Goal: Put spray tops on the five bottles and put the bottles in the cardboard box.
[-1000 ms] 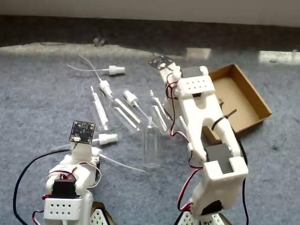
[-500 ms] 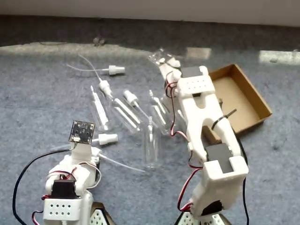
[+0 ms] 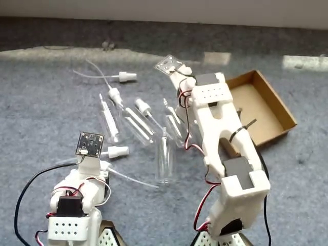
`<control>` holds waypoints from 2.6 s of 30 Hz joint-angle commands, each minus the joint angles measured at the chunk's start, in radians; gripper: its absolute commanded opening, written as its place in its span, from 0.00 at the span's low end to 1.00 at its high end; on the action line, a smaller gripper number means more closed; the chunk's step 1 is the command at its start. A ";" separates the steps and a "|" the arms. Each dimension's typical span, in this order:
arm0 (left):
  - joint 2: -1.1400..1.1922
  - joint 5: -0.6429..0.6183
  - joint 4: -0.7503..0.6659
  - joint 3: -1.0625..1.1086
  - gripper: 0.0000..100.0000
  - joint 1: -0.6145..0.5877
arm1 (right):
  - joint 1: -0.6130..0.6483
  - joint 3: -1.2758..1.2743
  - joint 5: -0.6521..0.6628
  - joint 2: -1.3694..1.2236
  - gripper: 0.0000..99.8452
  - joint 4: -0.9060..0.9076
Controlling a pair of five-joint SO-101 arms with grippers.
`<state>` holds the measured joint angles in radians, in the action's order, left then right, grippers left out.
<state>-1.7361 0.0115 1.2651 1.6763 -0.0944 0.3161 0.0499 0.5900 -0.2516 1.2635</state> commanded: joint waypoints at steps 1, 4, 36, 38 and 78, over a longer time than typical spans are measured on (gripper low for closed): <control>-0.005 -0.006 0.003 0.021 0.01 0.016 | 0.016 0.045 0.011 -0.048 0.24 -0.019; -0.005 -0.006 0.003 0.021 0.01 0.016 | 0.007 0.050 0.009 -0.140 0.24 -0.013; -0.005 -0.005 0.003 0.021 0.01 0.016 | -0.051 0.395 0.002 0.012 0.09 0.352; -0.005 -0.005 0.003 0.021 0.01 0.016 | -0.051 0.417 -0.006 0.070 0.09 0.390; 0.008 0.905 0.192 -0.421 0.08 -0.119 | 0.030 -0.997 -0.358 1.563 0.09 -0.199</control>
<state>-1.7377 0.8907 1.4415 1.3249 -0.2002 0.3437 -0.8232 0.2417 1.1891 1.1899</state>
